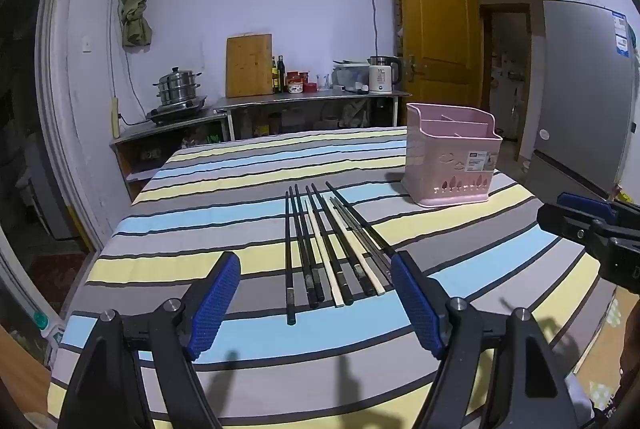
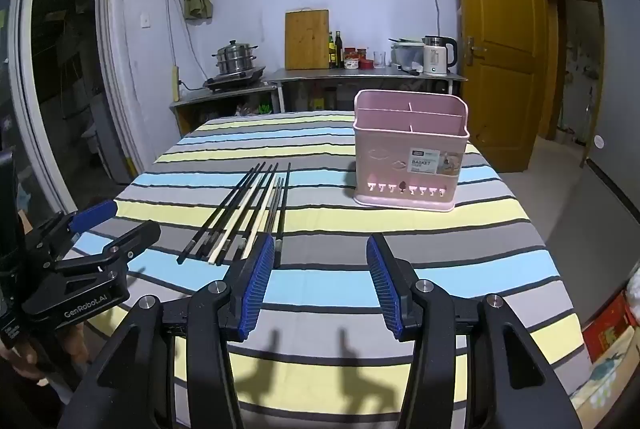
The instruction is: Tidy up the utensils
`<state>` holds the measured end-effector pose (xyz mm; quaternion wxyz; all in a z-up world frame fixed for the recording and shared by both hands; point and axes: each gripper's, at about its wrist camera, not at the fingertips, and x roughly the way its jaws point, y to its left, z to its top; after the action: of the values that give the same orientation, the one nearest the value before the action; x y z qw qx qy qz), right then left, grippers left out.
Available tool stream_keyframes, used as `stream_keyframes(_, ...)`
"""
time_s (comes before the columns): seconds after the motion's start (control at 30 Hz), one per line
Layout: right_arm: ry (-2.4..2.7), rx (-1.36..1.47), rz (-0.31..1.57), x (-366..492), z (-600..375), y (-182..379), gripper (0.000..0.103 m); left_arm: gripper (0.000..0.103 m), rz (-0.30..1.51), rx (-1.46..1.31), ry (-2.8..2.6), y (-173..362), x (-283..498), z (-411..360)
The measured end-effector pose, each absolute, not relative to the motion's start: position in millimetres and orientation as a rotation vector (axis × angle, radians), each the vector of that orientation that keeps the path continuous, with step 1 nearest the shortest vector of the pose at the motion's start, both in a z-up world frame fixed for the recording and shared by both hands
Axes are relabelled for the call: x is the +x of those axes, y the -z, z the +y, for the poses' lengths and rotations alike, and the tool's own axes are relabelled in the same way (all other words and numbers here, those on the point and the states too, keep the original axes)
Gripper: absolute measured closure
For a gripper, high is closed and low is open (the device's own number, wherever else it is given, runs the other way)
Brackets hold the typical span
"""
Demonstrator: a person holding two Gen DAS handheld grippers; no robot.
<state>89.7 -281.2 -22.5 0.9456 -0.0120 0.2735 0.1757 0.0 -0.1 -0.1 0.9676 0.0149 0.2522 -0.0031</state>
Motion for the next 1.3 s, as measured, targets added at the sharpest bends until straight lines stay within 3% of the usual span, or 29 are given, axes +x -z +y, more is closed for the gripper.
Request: stream_keyframes(1.3, -0.347, -0.018, 0.553, 90.2, -285.4, 19.8, 0.054, 0.026, 0.506, 0.025, 0.025, -2.9, -1.5, -3.7)
